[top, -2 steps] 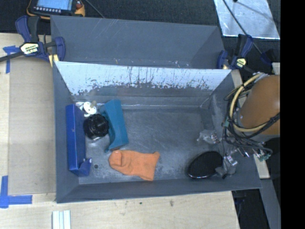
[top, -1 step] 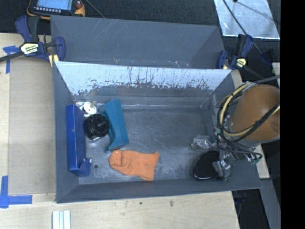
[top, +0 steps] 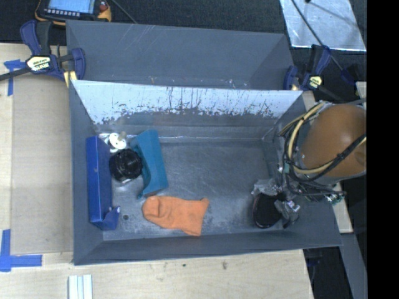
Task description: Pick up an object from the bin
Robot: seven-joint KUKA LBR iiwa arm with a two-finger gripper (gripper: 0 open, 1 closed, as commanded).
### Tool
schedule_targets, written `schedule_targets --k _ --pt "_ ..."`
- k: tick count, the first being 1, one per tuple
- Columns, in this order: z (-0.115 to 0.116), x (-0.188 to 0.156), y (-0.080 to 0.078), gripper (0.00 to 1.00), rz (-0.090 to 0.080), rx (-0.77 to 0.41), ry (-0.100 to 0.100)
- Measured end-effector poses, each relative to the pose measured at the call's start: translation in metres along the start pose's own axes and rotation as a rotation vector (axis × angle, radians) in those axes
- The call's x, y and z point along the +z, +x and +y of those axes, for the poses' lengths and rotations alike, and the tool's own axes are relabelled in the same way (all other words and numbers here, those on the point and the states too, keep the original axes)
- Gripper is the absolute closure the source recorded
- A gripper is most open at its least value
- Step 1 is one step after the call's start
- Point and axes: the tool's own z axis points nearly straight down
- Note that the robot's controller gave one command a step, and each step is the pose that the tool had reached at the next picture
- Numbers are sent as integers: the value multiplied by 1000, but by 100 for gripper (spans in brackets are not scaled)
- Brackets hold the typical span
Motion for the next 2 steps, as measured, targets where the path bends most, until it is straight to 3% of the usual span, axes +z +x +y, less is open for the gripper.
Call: schedule_targets --k 2 --pt "0 -2 0 100 -2 1 0"
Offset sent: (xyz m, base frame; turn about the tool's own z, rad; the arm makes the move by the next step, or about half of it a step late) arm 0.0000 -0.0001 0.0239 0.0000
